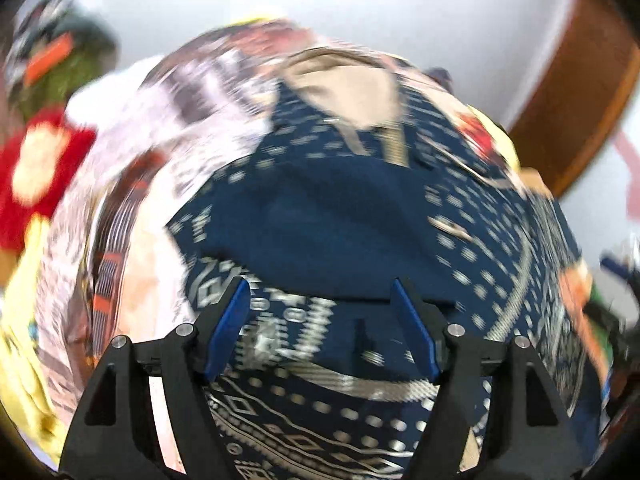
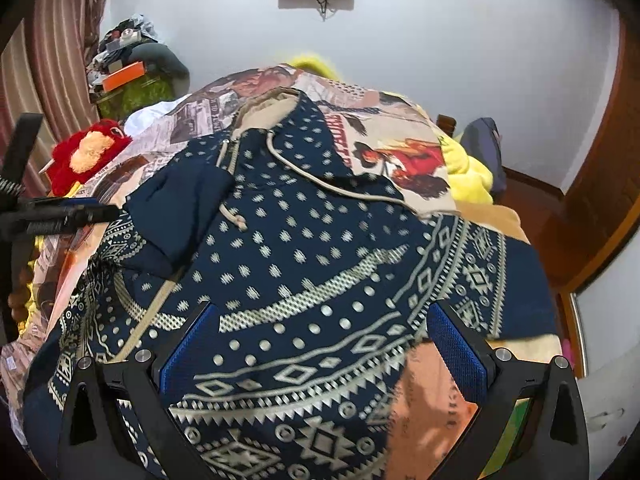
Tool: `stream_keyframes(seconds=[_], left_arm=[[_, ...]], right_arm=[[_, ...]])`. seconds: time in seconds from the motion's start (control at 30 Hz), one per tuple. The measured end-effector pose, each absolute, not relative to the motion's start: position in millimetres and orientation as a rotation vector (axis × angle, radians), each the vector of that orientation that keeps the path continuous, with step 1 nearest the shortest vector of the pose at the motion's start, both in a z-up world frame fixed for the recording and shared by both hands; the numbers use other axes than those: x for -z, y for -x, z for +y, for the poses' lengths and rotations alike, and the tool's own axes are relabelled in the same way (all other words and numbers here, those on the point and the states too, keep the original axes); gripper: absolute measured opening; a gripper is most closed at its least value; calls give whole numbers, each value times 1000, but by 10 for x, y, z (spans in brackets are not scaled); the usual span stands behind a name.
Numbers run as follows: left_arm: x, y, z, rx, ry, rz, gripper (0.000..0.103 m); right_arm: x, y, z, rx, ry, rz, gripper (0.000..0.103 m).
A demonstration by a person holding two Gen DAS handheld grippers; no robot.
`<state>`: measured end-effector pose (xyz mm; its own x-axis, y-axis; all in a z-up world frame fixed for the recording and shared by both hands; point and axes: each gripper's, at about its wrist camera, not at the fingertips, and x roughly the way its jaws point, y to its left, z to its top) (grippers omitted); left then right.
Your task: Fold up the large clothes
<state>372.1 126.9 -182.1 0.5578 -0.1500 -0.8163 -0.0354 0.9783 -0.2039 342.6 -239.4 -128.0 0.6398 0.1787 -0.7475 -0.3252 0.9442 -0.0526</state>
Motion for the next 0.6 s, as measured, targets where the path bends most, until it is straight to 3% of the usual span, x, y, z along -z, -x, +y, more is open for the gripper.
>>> stream_keyframes(seconds=[0.27, 0.37, 0.43, 0.5, 0.6], left_arm=[[2393, -4060, 1989, 23, 574, 1049, 71], [2558, -4192, 2073, 13, 645, 1057, 65], [2634, -4287, 2096, -10, 662, 1059, 55], [2653, -4371, 2064, -40, 622, 1068, 27], [2534, -4419, 1964, -73, 536, 1057, 13]], right_arm=[[1362, -3517, -2306, -303, 208, 831, 103], [1399, -3558, -2346, -292, 200, 842, 103], [1415, -3583, -2392, -282, 186, 850, 103], [1419, -3603, -2450, -270, 167, 855, 103], [1410, -3622, -2561, -256, 133, 863, 103]])
